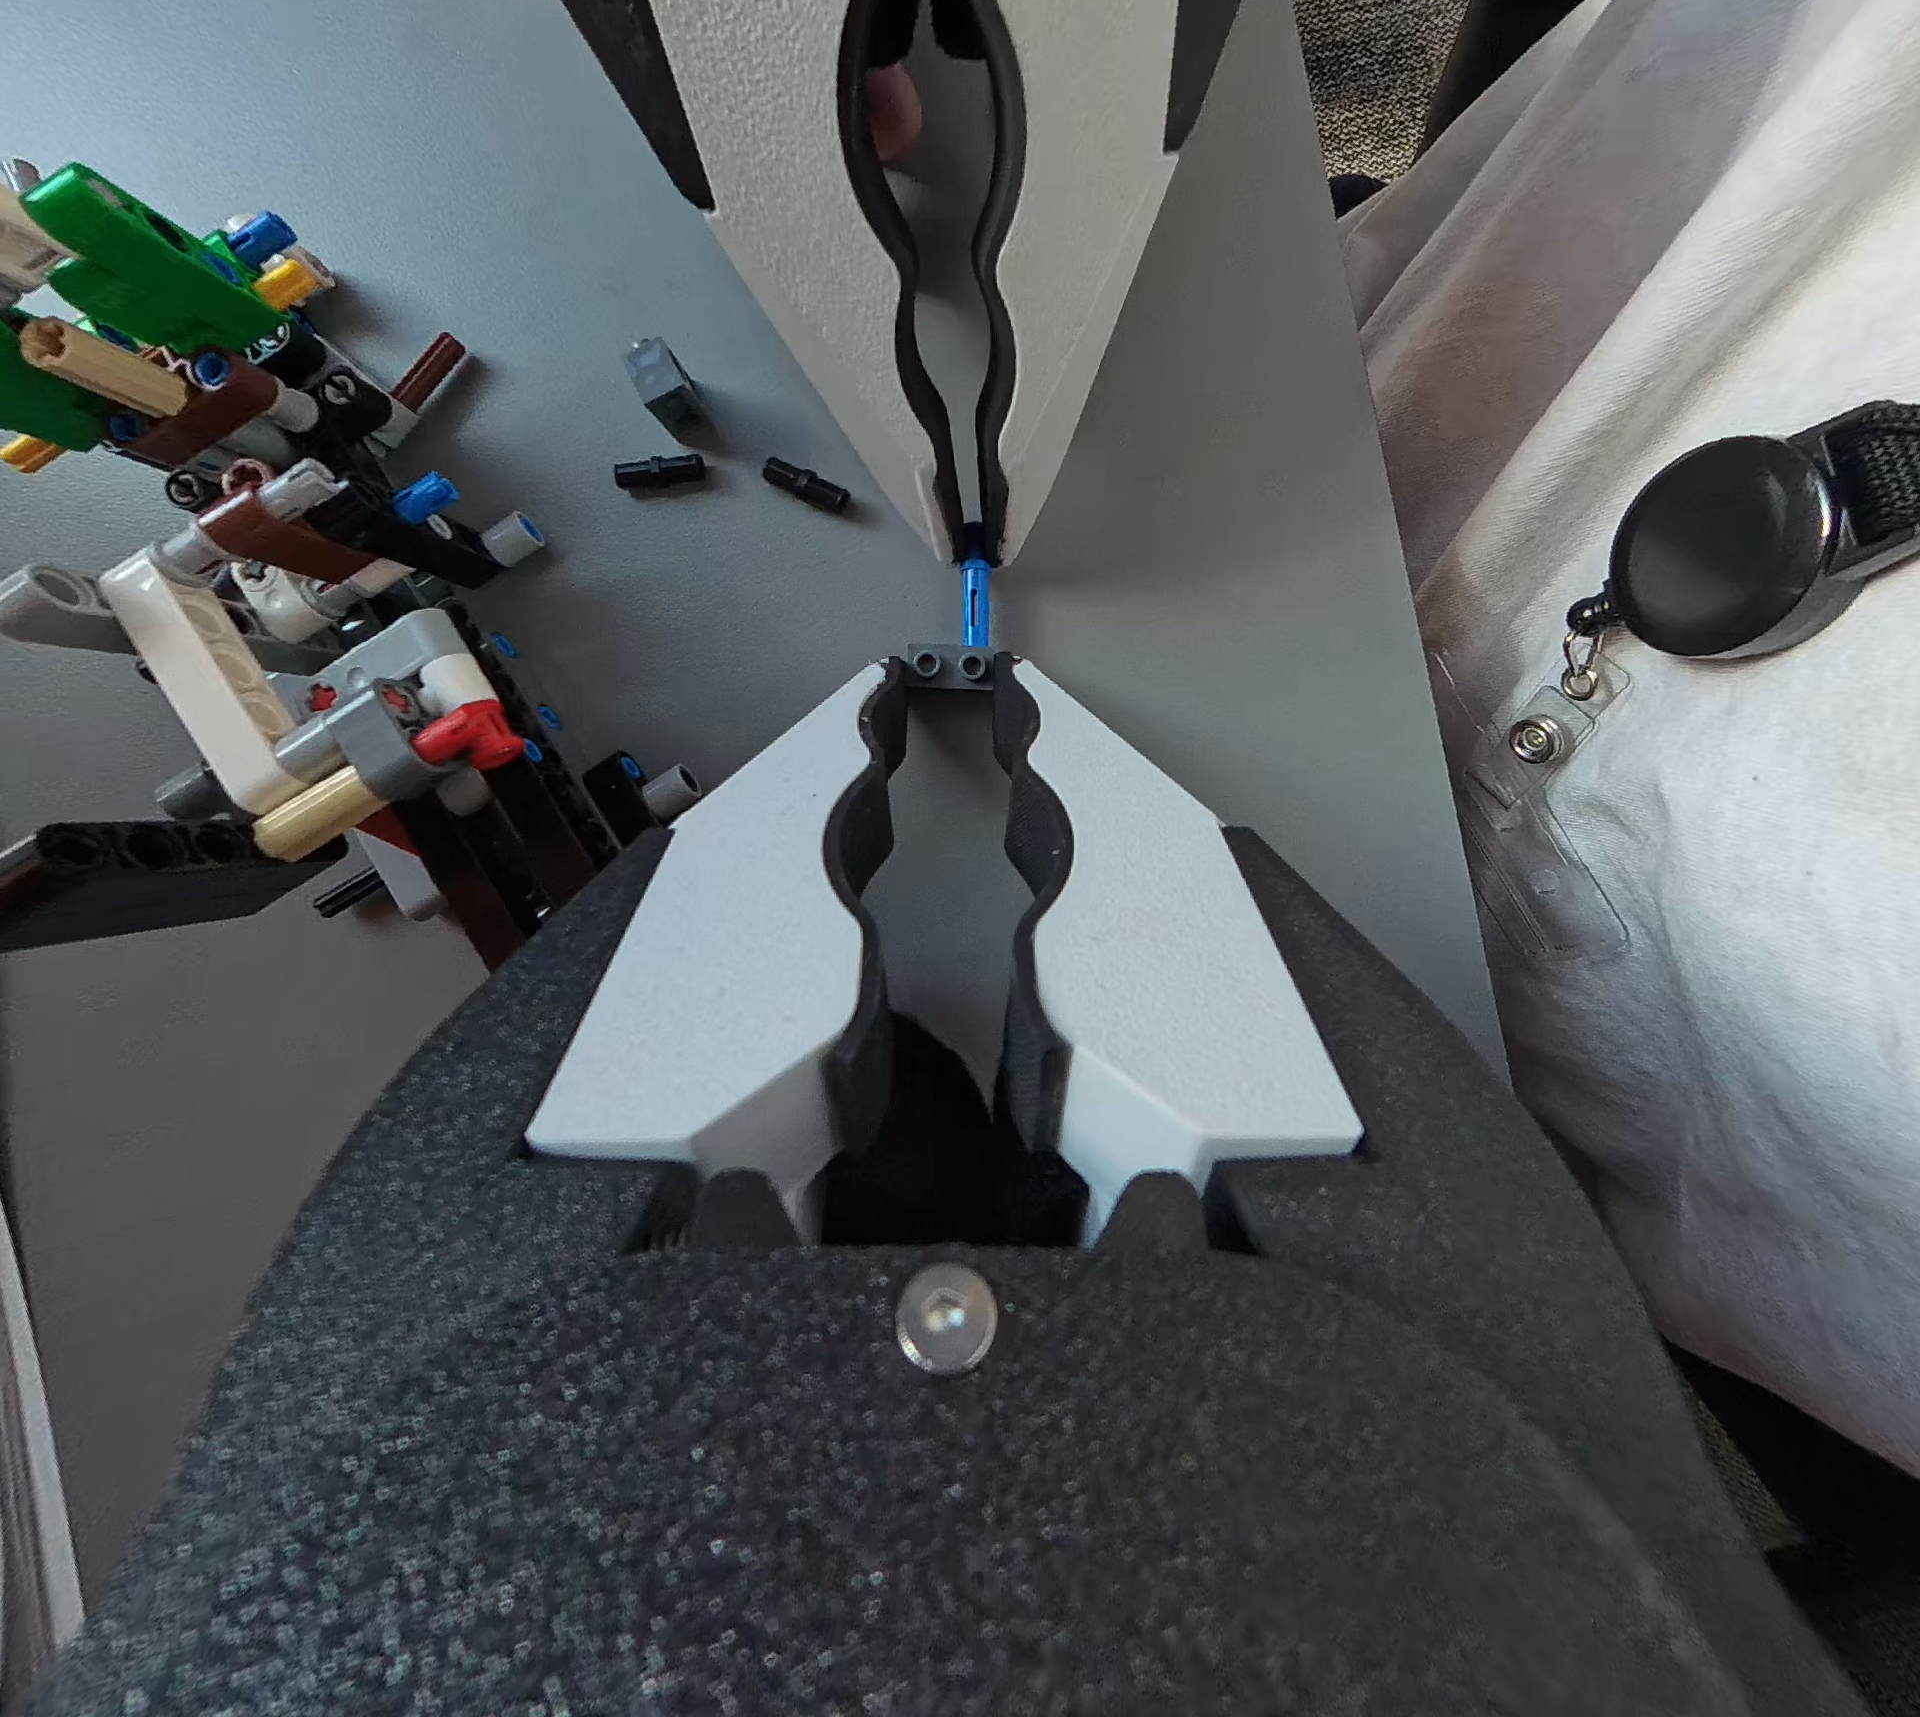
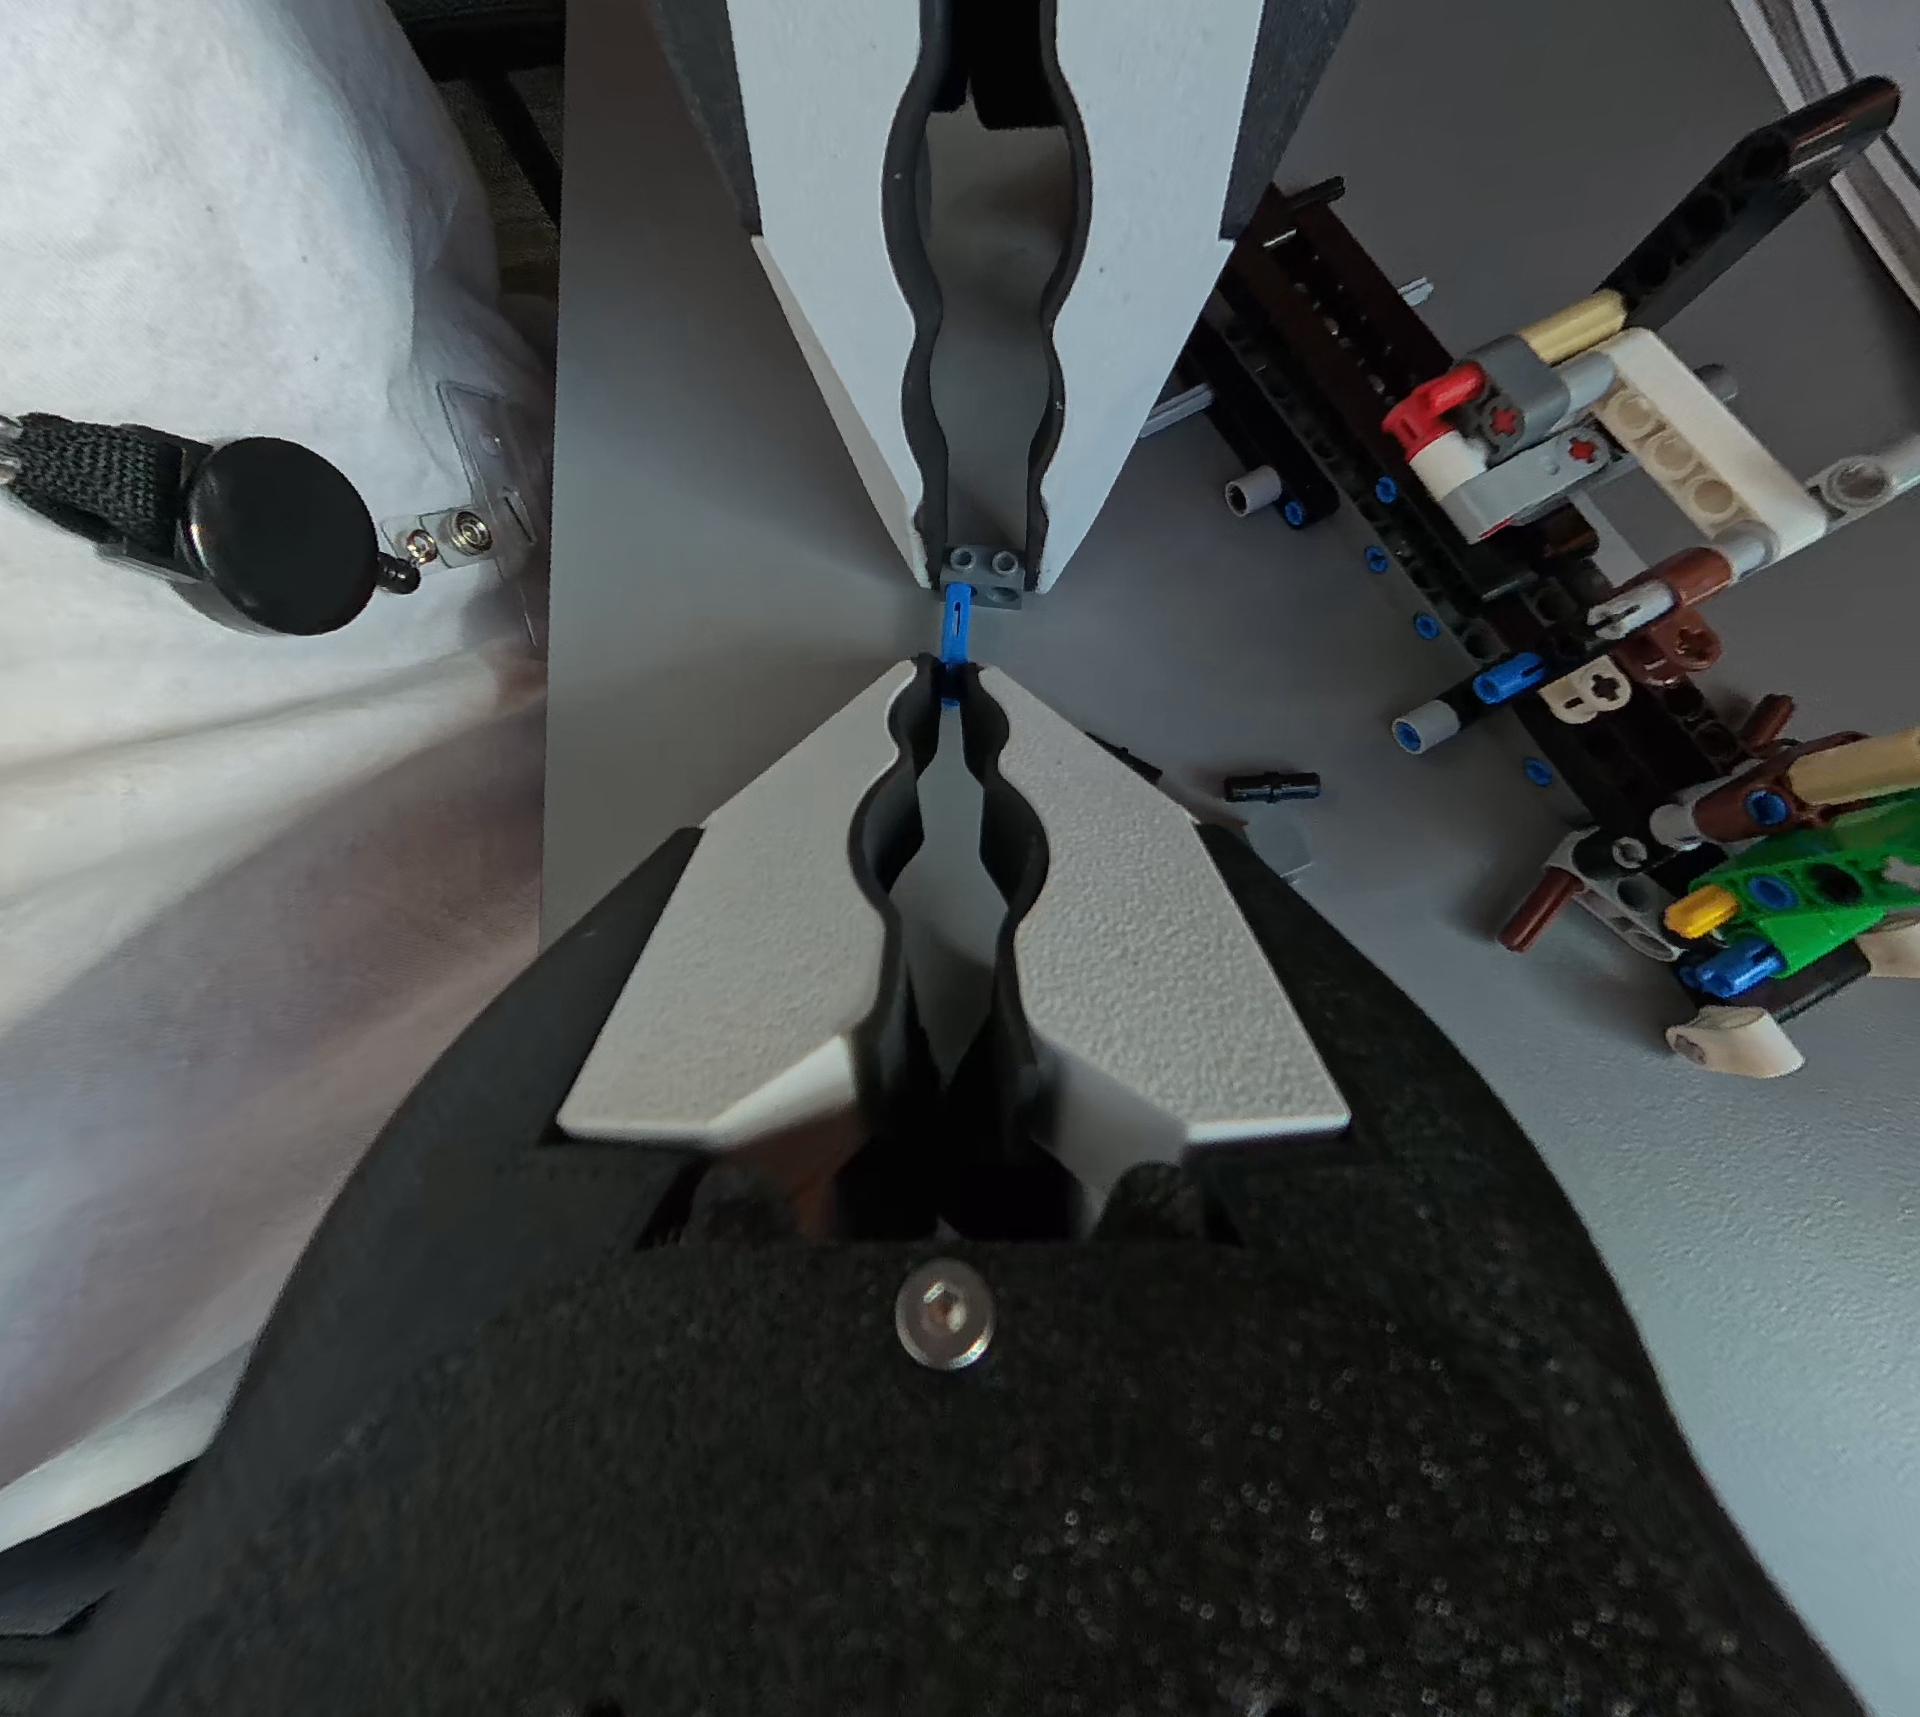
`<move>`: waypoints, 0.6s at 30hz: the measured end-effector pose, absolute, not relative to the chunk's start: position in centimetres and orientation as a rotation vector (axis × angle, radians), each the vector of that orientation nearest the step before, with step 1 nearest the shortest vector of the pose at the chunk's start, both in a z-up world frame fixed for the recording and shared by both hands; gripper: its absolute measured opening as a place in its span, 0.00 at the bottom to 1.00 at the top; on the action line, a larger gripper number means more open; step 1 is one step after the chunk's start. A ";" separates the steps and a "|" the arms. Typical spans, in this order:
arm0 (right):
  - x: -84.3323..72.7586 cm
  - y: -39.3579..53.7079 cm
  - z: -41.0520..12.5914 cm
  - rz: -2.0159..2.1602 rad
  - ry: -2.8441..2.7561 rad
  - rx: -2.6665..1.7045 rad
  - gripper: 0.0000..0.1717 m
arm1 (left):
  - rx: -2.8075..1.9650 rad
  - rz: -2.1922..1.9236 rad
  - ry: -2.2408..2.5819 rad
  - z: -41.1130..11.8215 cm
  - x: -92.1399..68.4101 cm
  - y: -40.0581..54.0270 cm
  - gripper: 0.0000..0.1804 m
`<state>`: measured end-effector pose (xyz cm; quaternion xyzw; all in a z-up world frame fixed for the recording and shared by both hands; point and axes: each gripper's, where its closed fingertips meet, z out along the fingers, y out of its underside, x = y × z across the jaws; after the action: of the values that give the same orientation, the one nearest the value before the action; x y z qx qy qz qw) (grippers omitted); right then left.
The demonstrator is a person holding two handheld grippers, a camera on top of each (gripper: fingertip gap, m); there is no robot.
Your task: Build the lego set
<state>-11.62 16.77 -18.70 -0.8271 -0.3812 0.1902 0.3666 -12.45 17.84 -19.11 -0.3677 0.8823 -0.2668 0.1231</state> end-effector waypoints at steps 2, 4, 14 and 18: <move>-11.6 16.8 -18.7 0.528 -0.949 -2.139 0.02 | -1.074 -0.782 2.569 -19.1 -12.5 17.8 0.08; -11.8 16.7 -18.7 0.569 -0.910 -2.170 0.02 | -1.072 -0.774 2.562 -19.1 -12.5 17.9 0.08; -11.9 16.7 -18.6 0.669 -0.840 -2.231 0.01 | -1.036 -0.699 2.562 -19.1 -12.5 18.0 0.08; -12.0 16.6 -18.2 0.775 -0.781 -2.274 0.02 | -0.945 -0.592 2.588 -19.0 -12.4 18.1 0.08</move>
<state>-12.03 16.57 -18.24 -0.8578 -0.2945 0.2924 0.3031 -12.41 18.07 -18.99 -0.3311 0.9063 -0.2075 0.1611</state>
